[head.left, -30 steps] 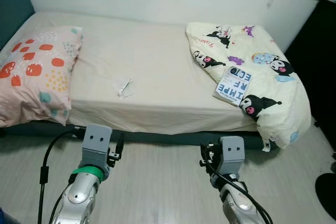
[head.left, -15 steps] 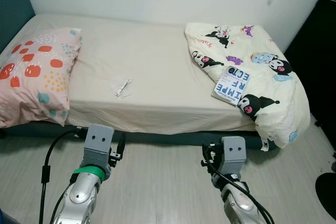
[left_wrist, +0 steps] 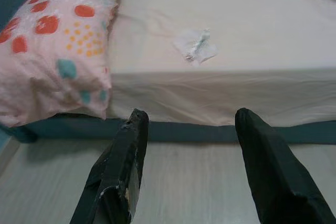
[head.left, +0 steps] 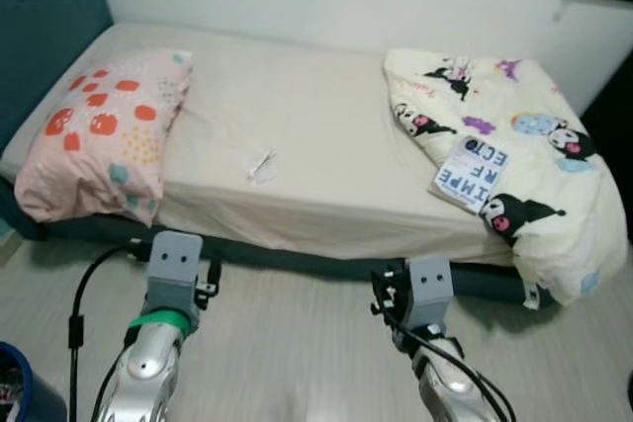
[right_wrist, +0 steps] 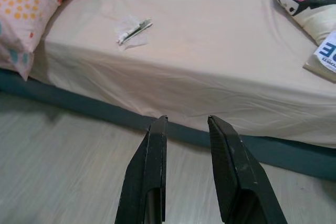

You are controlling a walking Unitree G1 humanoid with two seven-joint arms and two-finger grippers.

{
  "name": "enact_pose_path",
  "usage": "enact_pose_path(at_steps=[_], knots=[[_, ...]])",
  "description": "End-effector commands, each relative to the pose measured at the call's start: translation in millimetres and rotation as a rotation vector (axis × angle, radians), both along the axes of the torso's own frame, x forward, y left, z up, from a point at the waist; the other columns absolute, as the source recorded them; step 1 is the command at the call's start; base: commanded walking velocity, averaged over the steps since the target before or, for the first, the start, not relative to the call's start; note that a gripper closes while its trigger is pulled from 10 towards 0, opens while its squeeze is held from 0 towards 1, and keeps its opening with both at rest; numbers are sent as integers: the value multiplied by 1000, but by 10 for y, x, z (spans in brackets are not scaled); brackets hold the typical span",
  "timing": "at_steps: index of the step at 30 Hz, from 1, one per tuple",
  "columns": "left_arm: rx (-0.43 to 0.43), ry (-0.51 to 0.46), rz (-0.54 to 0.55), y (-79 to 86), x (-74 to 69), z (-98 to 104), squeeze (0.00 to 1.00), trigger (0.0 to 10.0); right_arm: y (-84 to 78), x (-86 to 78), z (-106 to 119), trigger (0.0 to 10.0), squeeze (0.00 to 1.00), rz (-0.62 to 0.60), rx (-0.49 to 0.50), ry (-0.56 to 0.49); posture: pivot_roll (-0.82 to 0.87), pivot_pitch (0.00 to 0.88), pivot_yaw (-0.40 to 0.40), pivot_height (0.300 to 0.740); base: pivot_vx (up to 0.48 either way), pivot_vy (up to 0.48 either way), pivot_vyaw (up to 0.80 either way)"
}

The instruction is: Clean up the room

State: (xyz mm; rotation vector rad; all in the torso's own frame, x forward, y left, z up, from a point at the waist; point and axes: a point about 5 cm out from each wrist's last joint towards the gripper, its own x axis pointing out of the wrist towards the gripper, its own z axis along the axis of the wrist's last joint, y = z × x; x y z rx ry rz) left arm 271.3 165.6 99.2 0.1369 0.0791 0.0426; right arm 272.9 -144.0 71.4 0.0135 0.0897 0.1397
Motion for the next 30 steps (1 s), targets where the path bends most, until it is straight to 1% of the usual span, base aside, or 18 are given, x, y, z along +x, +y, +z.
enact_pose_path(at_steps=[1,11,30], knots=[[5,20,-3,-24,-5,-51,0,10000,-39,-15,-34,10000,0,-23,14,16,-14,40,9,740,454,0,0],[11,32,-9,-27,6,-71,0,10000,-35,-27,-40,10000,0,-34,21,18,-15,45,16,740,430,0,0],[15,36,-26,-38,13,-82,0,10000,-77,-22,-56,10000,0,-71,27,29,-14,47,17,740,421,0,0]])
